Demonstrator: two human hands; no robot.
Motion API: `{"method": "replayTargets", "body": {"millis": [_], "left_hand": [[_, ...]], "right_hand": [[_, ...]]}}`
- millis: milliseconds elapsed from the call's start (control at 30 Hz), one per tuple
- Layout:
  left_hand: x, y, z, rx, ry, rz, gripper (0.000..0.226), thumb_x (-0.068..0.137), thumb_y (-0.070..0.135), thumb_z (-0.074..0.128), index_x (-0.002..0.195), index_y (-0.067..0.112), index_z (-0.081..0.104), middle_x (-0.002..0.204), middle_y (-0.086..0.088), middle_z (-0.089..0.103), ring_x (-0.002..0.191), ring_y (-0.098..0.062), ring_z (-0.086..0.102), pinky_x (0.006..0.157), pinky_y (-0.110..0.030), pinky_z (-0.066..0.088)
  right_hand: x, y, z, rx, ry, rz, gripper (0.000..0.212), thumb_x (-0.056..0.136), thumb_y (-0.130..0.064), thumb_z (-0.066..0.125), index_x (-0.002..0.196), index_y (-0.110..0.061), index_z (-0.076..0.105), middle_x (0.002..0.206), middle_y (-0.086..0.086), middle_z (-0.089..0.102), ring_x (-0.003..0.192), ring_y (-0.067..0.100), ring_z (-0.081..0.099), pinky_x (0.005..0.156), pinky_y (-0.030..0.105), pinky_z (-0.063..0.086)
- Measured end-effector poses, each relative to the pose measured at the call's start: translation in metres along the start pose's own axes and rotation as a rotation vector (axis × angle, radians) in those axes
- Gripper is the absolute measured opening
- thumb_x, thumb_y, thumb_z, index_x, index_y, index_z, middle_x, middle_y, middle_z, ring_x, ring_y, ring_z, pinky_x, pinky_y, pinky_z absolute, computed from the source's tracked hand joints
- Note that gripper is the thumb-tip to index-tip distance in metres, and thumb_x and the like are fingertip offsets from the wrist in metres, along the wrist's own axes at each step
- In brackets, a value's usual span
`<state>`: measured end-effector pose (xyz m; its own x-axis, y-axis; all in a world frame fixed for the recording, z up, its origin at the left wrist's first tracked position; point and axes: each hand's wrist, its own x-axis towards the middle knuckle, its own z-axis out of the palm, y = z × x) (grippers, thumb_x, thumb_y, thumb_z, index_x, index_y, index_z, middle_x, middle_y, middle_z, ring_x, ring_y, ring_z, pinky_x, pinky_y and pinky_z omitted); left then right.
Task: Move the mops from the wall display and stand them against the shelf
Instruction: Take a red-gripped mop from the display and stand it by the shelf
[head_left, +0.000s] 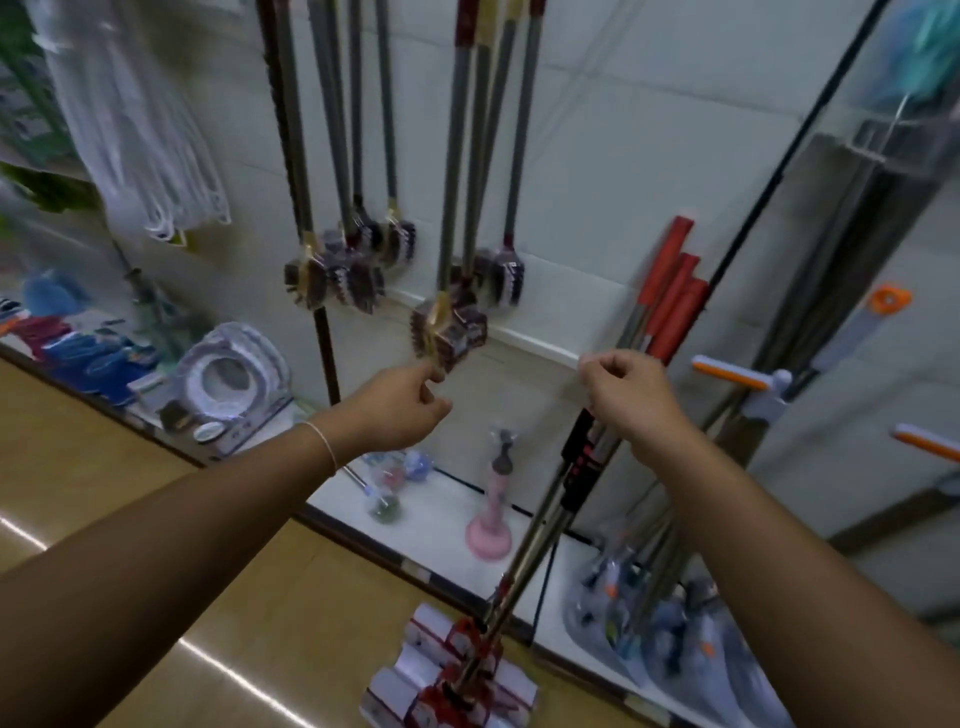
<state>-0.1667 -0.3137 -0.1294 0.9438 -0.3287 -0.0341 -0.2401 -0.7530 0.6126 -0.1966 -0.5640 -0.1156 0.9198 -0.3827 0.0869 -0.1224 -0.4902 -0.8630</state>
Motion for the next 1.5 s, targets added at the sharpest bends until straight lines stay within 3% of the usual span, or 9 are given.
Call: {"method": "replayTargets", "body": {"millis": [200, 533, 633, 733, 867, 967, 1100, 1233, 1500], "left_hand": [[0.019, 0.01, 0.078, -0.038, -0.068, 0.04, 0.034, 0.092, 0.03, 0.056, 0.122, 0.015, 0.057, 0.101, -0.001, 0.067, 0.082, -0.016, 0.059, 0.071, -0.025, 0.041], [0.097, -0.008, 0.173, -0.156, -0.296, 0.157, 0.036, 0.093, 0.018, 0.054, 0.128, 0.013, 0.054, 0.115, -0.006, 0.061, 0.09, -0.018, 0.061, 0.082, -0.019, 0.041], [0.113, -0.018, 0.189, -0.163, -0.306, 0.142, 0.038, 0.092, 0.017, 0.055, 0.129, 0.012, 0.053, 0.114, -0.006, 0.061, 0.086, -0.014, 0.057, 0.08, -0.019, 0.039], [0.123, -0.027, 0.206, -0.193, -0.322, 0.099, 0.037, 0.092, 0.019, 0.055, 0.128, 0.014, 0.053, 0.113, -0.004, 0.061, 0.082, -0.015, 0.059, 0.077, -0.02, 0.04], [0.133, -0.035, 0.231, -0.226, -0.292, 0.017, 0.037, 0.092, 0.019, 0.054, 0.129, 0.015, 0.053, 0.112, -0.003, 0.062, 0.08, -0.013, 0.059, 0.074, -0.02, 0.041], [0.138, -0.034, 0.248, -0.238, -0.3, -0.03, 0.038, 0.092, 0.019, 0.053, 0.13, 0.015, 0.052, 0.113, -0.003, 0.063, 0.082, -0.014, 0.058, 0.074, -0.02, 0.042], [0.14, -0.024, 0.26, -0.23, -0.299, -0.03, 0.037, 0.092, 0.019, 0.052, 0.129, 0.016, 0.053, 0.111, -0.004, 0.066, 0.09, -0.02, 0.063, 0.085, -0.027, 0.049], [0.142, -0.018, 0.264, -0.209, -0.271, -0.03, 0.036, 0.093, 0.017, 0.051, 0.128, 0.016, 0.053, 0.097, -0.004, 0.07, 0.085, -0.024, 0.066, 0.09, -0.037, 0.05], [0.138, -0.019, 0.261, -0.189, -0.296, -0.043, 0.037, 0.093, 0.018, 0.05, 0.13, 0.016, 0.051, 0.1, -0.006, 0.069, 0.088, -0.026, 0.066, 0.089, -0.039, 0.05]], "right_hand": [[-0.004, 0.063, -0.022, -0.048, -0.028, 0.128, 0.036, 0.098, -0.031, 0.057, 0.066, -0.014, 0.06, 0.058, -0.002, 0.055, 0.055, 0.009, 0.055, 0.054, 0.023, 0.042], [0.006, 0.148, 0.003, -0.024, 0.124, 0.424, 0.028, 0.096, -0.026, 0.06, 0.071, -0.014, 0.065, 0.064, 0.0, 0.06, 0.067, 0.018, 0.058, 0.076, 0.035, 0.051], [0.014, 0.166, 0.017, -0.027, 0.115, 0.479, 0.02, 0.096, -0.024, 0.06, 0.089, -0.009, 0.07, 0.084, 0.007, 0.07, 0.079, 0.02, 0.064, 0.075, 0.032, 0.051], [0.036, 0.179, 0.026, -0.058, 0.07, 0.489, 0.02, 0.097, -0.027, 0.058, 0.09, -0.012, 0.069, 0.082, 0.003, 0.068, 0.078, 0.02, 0.063, 0.068, 0.029, 0.049], [0.079, 0.2, 0.034, -0.075, 0.062, 0.492, 0.023, 0.097, -0.03, 0.056, 0.106, -0.01, 0.063, 0.089, 0.003, 0.066, 0.092, 0.033, 0.066, 0.086, 0.045, 0.054], [0.108, 0.216, 0.037, -0.165, 0.081, 0.484, 0.047, 0.099, -0.031, 0.054, 0.136, -0.003, 0.05, 0.11, 0.01, 0.066, 0.109, 0.032, 0.062, 0.096, 0.038, 0.047], [0.136, 0.235, 0.038, -0.204, 0.079, 0.522, 0.061, 0.098, -0.038, 0.054, 0.146, -0.005, 0.038, 0.139, 0.014, 0.057, 0.127, 0.031, 0.053, 0.106, 0.038, 0.043], [0.15, 0.244, 0.045, -0.209, 0.096, 0.486, 0.037, 0.095, -0.038, 0.06, 0.12, -0.012, 0.061, 0.114, 0.008, 0.068, 0.106, 0.027, 0.063, 0.084, 0.031, 0.047], [0.145, 0.236, 0.058, -0.251, 0.079, 0.388, 0.026, 0.092, -0.036, 0.065, 0.095, -0.011, 0.069, 0.075, 0.0, 0.065, 0.07, 0.019, 0.06, 0.061, 0.025, 0.041]]}}
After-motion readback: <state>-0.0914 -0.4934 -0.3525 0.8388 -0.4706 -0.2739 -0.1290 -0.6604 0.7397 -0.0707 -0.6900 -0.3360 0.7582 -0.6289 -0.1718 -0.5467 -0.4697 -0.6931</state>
